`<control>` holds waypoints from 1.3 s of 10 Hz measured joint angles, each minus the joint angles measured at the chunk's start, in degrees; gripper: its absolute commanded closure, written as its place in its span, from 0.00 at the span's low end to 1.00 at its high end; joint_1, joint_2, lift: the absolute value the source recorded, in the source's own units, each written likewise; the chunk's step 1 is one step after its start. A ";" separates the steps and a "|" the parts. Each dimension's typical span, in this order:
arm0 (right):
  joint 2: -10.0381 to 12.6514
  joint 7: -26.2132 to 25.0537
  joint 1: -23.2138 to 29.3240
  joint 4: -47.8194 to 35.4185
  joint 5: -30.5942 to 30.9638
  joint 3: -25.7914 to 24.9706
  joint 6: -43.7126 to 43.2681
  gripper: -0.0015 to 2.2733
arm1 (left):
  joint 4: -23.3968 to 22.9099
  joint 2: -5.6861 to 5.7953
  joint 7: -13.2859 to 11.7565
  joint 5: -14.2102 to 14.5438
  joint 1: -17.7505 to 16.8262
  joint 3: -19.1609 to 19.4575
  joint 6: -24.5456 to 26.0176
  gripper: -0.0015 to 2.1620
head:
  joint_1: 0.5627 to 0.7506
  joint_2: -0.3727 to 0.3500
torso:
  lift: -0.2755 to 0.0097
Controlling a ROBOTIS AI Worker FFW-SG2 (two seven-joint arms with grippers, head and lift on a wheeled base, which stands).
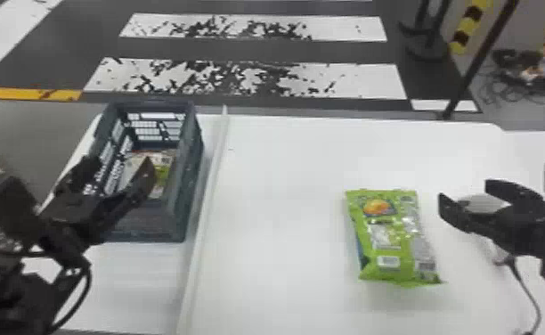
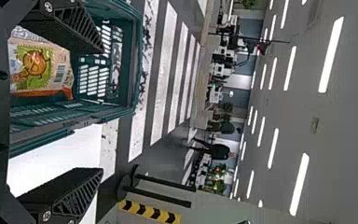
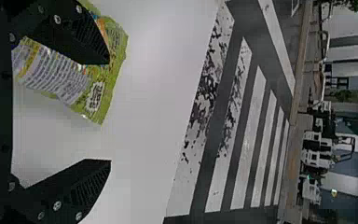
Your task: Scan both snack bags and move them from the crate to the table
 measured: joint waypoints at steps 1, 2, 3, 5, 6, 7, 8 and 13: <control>-0.22 0.02 -1.46 4.60 0.03 -1.63 -1.57 0.03 | 0.09 0.00 0.00 -0.01 -0.02 -0.02 0.03 0.05 | 0.70 0.42 | 0.66; -0.95 -0.03 -3.04 9.29 0.26 -2.43 -2.88 0.03 | 0.19 -0.01 0.00 -0.01 -0.04 -0.05 0.14 0.05 | 0.70 0.37 | 0.66; -1.57 -0.06 -4.28 13.52 0.63 -2.96 -4.40 0.03 | 0.38 -0.01 0.00 -0.01 -0.12 -0.18 0.20 0.05 | 0.70 0.33 | 0.66; -2.68 -0.04 -6.55 20.79 1.23 -3.22 -7.04 0.03 | 0.50 -0.01 0.00 -0.01 -0.24 -0.29 0.34 0.05 | 0.70 0.29 | 0.66; -3.24 0.04 -7.63 23.86 1.56 -2.93 -7.86 0.06 | 0.59 0.00 0.00 -0.01 -0.33 -0.38 0.35 0.05 | 0.70 0.27 | 0.66; -3.81 0.33 -8.59 26.29 1.74 -2.37 -8.11 0.18 | 0.82 0.00 0.00 -0.01 -0.53 -0.68 0.35 0.05 | 0.70 0.26 | 0.66; -4.17 0.67 -9.60 28.21 2.12 -1.85 -8.11 0.31 | 0.99 0.01 0.00 -0.01 -0.64 -0.86 0.35 0.05 | 0.70 0.25 | 0.66; -4.68 0.48 -11.56 29.84 4.76 -0.86 -3.54 0.99 | 0.99 0.35 0.00 0.01 -0.65 -0.99 0.36 0.05 | 0.70 0.23 | 0.66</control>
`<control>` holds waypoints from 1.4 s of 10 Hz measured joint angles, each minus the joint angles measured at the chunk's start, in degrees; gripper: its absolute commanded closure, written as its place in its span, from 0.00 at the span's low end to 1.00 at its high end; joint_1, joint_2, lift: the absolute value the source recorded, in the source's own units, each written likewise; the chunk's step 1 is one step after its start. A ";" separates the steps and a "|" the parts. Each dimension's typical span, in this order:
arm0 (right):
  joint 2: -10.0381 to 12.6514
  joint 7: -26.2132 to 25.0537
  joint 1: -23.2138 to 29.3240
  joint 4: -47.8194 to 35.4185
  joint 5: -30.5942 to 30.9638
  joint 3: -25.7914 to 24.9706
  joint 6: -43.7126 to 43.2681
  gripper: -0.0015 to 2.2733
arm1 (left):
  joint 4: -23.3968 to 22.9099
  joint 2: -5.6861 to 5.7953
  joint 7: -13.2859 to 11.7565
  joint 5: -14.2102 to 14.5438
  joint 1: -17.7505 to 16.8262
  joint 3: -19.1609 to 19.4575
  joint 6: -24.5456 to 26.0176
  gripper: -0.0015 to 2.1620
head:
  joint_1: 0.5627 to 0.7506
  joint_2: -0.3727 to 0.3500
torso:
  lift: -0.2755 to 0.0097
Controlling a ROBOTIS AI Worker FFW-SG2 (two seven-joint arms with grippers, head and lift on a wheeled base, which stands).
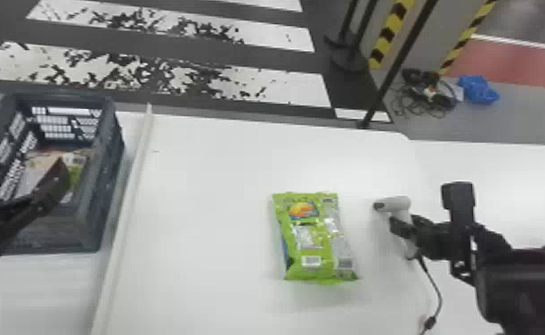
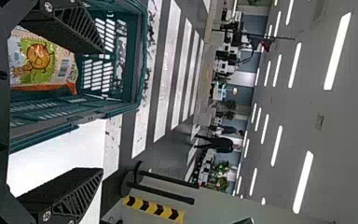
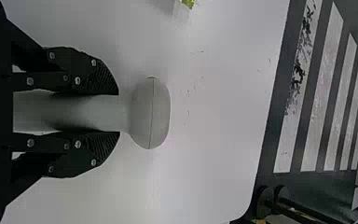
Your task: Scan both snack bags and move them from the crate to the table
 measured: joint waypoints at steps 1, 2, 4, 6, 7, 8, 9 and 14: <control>0.01 0.22 1.10 -2.18 -0.24 -0.45 1.85 0.99 | 0.00 0.00 0.00 0.00 0.00 -0.02 0.00 0.05 | 0.70 0.23 | 0.66; 0.14 0.61 3.32 -6.96 -0.71 -1.58 5.64 0.99 | 0.00 0.01 0.00 0.00 0.00 -0.06 0.00 0.05 | 0.70 0.23 | 0.66; 1.03 2.41 9.57 -20.29 -1.29 -4.46 14.98 0.99 | -0.14 0.08 0.00 0.02 -0.07 -0.06 0.11 0.05 | 0.70 0.24 | 0.66; 2.87 5.59 14.77 -32.32 -1.40 -6.62 23.76 0.99 | -0.18 0.09 0.00 0.04 -0.04 0.01 0.20 0.05 | 0.70 0.28 | 0.66; 3.61 7.46 16.57 -36.77 -1.40 -7.04 27.59 0.99 | -0.21 0.07 0.00 0.04 0.11 0.15 0.26 0.05 | 0.70 0.31 | 0.66; 4.28 9.14 18.04 -40.34 -1.40 -7.37 31.08 0.99 | -0.29 0.02 0.00 0.04 0.32 0.33 0.23 0.05 | 0.70 0.32 | 0.66; 4.89 10.06 19.45 -43.39 -1.41 -7.61 33.78 0.99 | -0.32 -0.07 0.00 0.06 0.54 0.52 0.19 0.05 | 0.70 0.35 | 0.66; 6.63 13.29 22.60 -50.04 -2.80 -5.57 40.27 0.99 | -0.22 -0.70 0.05 0.07 1.06 0.93 0.00 0.05 | 0.70 0.47 | 0.66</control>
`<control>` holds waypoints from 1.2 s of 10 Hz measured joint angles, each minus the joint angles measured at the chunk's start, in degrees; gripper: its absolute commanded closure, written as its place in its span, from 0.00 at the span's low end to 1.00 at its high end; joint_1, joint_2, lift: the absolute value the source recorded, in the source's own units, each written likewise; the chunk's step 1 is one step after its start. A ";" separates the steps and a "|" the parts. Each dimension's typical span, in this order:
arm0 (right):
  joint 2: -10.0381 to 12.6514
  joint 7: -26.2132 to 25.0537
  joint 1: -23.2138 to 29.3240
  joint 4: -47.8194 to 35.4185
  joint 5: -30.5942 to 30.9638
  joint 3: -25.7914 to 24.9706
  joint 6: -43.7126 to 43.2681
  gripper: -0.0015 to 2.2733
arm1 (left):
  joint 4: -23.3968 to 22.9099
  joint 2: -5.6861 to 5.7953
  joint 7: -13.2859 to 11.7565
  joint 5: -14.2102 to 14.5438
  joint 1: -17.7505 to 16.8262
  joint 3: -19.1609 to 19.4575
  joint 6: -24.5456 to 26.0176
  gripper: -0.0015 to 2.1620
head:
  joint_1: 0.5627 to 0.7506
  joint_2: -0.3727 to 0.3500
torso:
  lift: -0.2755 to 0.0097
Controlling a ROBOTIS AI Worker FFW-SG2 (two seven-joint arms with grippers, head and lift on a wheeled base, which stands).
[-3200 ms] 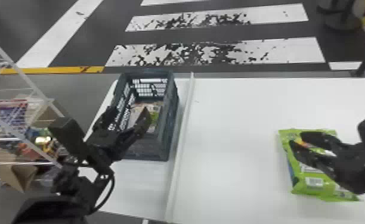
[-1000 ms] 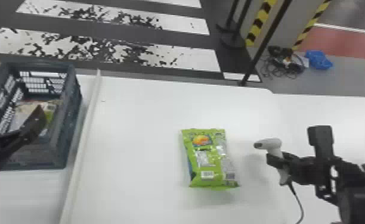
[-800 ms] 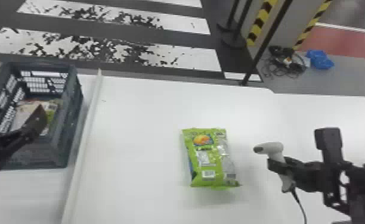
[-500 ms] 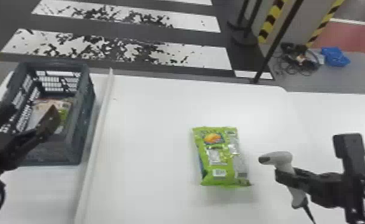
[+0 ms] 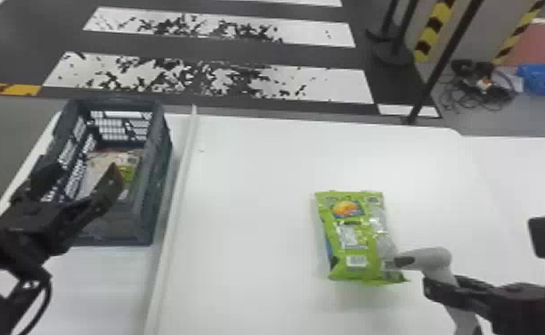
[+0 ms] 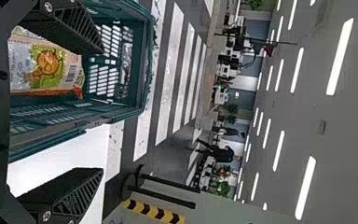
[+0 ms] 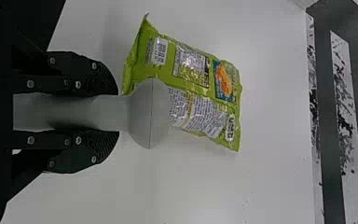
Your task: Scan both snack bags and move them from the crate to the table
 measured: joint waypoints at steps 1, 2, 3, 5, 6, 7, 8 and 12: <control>0.28 -0.04 0.09 -0.18 0.06 1.14 0.19 0.99 | 0.04 -0.05 0.03 0.00 0.03 0.16 0.00 0.05 | 0.70 0.50 | 0.66; 0.46 -0.07 0.15 -0.22 0.33 2.11 0.23 0.99 | 0.06 -0.09 0.00 0.00 0.13 0.32 -0.02 0.05 | 0.70 0.51 | 0.66; 0.49 -0.24 0.10 0.09 1.19 3.13 -0.05 0.99 | 0.07 -0.09 -0.03 0.00 0.24 0.44 -0.12 0.05 | 0.70 0.53 | 0.66; 0.41 -0.60 -0.49 1.60 2.73 4.42 -0.74 0.99 | 0.07 -0.09 -0.05 0.00 0.26 0.48 -0.17 0.05 | 0.70 0.53 | 0.66; 0.37 -0.72 -0.73 2.45 2.88 4.59 -1.26 0.99 | 0.07 -0.09 -0.05 0.00 0.30 0.48 -0.18 0.05 | 0.70 0.52 | 0.66; 0.32 -0.75 -0.89 3.00 2.96 4.68 -1.67 0.99 | 0.07 -0.09 -0.05 0.00 0.34 0.48 -0.20 0.05 | 0.70 0.52 | 0.66; 0.29 -0.75 -0.95 3.14 2.97 4.71 -1.97 0.99 | 0.03 -0.12 -0.05 0.00 0.40 0.51 -0.25 0.05 | 0.70 0.52 | 0.66; 0.64 -1.77 -2.33 2.51 -0.09 0.42 -4.18 0.99 | -0.20 -0.26 -0.05 0.00 0.76 0.65 -0.48 0.05 | 0.70 0.48 | 0.66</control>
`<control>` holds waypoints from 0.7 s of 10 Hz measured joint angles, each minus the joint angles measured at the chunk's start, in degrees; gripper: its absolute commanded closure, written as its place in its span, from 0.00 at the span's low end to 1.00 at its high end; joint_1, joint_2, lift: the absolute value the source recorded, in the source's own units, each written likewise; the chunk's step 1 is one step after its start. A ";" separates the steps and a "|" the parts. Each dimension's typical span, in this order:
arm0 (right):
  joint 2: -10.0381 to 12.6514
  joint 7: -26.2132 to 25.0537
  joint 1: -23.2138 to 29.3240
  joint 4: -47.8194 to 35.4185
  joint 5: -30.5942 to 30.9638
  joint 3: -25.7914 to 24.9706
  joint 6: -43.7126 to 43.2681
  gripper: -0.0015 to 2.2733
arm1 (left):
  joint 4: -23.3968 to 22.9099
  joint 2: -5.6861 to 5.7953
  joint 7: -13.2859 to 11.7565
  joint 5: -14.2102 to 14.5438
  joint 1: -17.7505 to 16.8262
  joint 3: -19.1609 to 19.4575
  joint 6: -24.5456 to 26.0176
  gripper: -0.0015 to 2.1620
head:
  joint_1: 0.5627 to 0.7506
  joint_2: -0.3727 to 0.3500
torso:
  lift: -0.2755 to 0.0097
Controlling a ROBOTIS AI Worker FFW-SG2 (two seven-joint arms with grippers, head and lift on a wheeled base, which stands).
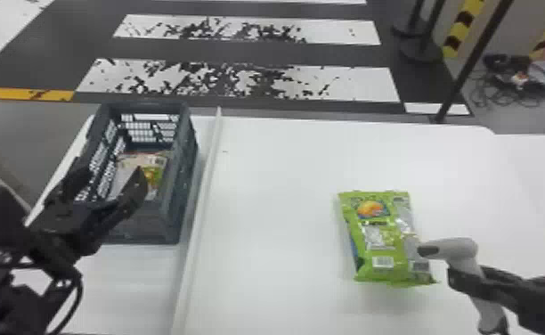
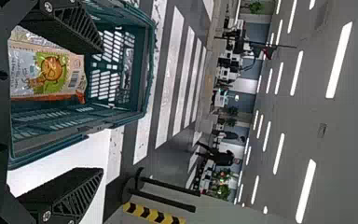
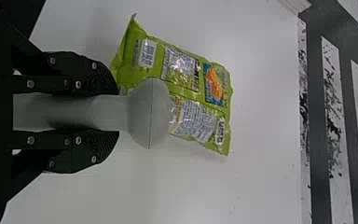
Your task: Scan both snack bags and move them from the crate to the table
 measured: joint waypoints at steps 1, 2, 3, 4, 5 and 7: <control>0.18 -1.24 -1.70 1.96 -1.05 -1.61 -2.80 0.99 | -0.11 0.00 0.00 0.00 0.04 0.00 -0.04 0.05 | 0.70 0.46 | 0.66; 0.12 -1.55 -4.35 5.89 -1.65 -2.74 -6.49 0.99 | -0.22 0.04 -0.05 0.00 -0.03 -0.04 0.01 0.05 | 0.70 0.43 | 0.66; -0.45 -1.53 -6.85 10.85 -1.78 -3.64 -10.87 0.99 | -0.31 0.18 -0.09 0.00 -0.42 -0.33 0.25 0.05 | 0.70 0.39 | 0.66; -1.49 -1.53 -8.93 15.73 -1.78 -4.04 -14.87 0.99 | -0.32 0.40 -0.09 0.00 -0.79 -0.49 0.51 0.05 | 0.70 0.35 | 0.66; -2.60 -2.21 -10.75 20.24 -1.65 -4.02 -17.85 0.99 | -0.30 0.67 -0.09 0.03 -1.09 -0.54 0.84 0.05 | 0.70 0.32 | 0.66; -5.12 -3.38 -15.36 29.69 -0.94 -2.47 -21.58 0.99 | -0.20 0.94 -0.09 0.20 -1.53 -0.74 1.33 0.05 | 0.70 0.28 | 0.66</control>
